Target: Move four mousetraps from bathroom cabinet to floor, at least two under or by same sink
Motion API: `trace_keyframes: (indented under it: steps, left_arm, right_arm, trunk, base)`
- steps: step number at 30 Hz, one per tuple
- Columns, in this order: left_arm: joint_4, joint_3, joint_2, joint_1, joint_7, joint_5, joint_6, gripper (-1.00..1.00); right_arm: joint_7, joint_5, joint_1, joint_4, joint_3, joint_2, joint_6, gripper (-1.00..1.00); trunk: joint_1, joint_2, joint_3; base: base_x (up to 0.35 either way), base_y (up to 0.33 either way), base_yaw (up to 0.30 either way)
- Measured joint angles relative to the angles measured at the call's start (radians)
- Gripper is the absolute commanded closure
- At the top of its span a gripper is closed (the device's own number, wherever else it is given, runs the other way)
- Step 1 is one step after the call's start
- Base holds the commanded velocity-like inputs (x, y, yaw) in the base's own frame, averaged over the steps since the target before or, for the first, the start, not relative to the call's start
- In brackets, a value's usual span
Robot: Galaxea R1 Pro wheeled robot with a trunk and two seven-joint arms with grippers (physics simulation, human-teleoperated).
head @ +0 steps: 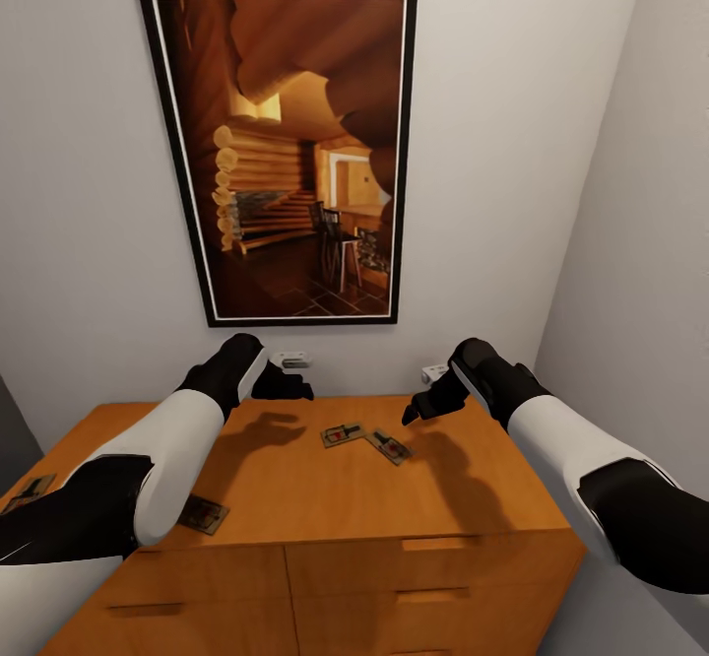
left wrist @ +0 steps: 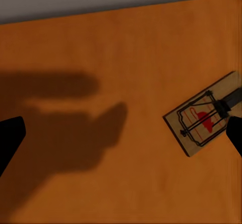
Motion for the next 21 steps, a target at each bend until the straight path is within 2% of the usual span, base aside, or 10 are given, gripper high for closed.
trace_keyframes:
  steps: [21]
  left_arm:
    - [-0.002,0.0,-0.004,0.0,-0.001,0.003,-0.001,-1.0]
  right_arm:
    - [-0.006,0.0,0.0,0.0,0.0,0.001,0.0,-1.0]
  trunk:
    - [0.0,0.0,0.0]
  base:
    - [0.002,-0.007,0.0]
